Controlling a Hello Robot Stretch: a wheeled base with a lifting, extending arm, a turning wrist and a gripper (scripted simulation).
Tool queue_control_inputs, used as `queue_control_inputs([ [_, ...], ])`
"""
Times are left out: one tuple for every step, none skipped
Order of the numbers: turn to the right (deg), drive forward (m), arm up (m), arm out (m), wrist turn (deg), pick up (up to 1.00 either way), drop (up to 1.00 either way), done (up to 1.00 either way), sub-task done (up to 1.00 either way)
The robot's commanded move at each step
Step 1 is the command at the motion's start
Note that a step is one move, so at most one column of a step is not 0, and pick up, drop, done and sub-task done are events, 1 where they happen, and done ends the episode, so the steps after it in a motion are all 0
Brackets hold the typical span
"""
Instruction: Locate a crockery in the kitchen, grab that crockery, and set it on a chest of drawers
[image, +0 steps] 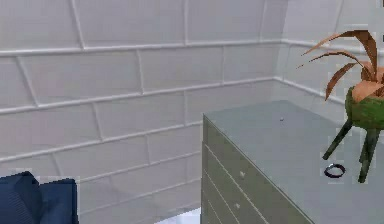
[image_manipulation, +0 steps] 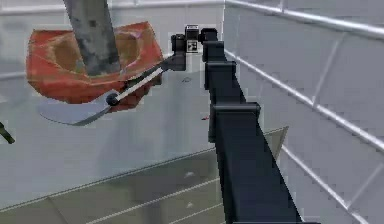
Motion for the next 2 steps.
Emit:
queue_control_inputs([
  [0.0,0.00,-0.12,0.00,0.0,0.00,0.00,0.00,0.00],
  [0.0,0.00,0.00,0.00,0.0,0.00,1.00,0.00,0.00],
])
